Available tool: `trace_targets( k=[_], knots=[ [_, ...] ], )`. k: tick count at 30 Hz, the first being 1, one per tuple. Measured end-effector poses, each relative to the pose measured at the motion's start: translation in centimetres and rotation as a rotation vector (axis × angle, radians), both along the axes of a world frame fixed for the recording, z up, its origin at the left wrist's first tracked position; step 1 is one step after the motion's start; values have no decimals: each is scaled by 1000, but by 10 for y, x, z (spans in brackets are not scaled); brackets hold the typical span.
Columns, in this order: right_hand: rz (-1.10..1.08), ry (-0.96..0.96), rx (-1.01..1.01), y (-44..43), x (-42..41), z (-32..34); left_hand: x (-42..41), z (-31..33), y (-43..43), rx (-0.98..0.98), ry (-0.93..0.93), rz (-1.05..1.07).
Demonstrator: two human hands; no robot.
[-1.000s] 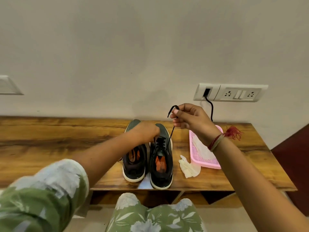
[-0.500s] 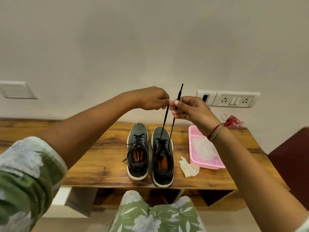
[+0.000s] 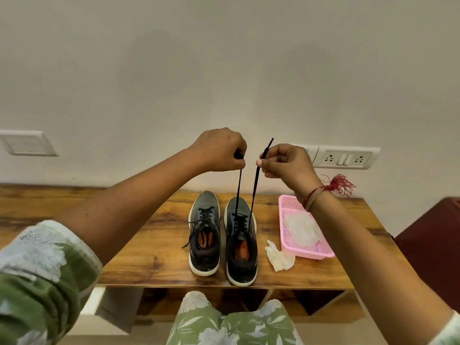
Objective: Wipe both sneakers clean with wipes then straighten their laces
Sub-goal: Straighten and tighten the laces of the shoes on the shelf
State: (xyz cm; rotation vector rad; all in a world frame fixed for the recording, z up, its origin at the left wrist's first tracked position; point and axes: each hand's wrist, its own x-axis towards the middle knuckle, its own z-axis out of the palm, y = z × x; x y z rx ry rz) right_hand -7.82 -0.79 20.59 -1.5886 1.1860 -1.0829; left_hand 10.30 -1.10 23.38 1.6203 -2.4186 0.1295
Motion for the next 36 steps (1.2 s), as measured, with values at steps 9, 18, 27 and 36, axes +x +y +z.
trace_targets(
  k=[9, 18, 27, 36],
  knots=[
    [4, 3, -20, -2, 9, 1, 5, 17, -1, 64, 230, -18],
    [49, -49, -66, 1, 10, 13, 7, 14, -2, 302, 756, 2],
    [81, -55, -100, -10, 1, 24, 1, 7, -7, 432, 872, -143],
    [83, 9, -159, -21, 4, 23, 1, -5, -11, 481, 989, -186]
  ],
)
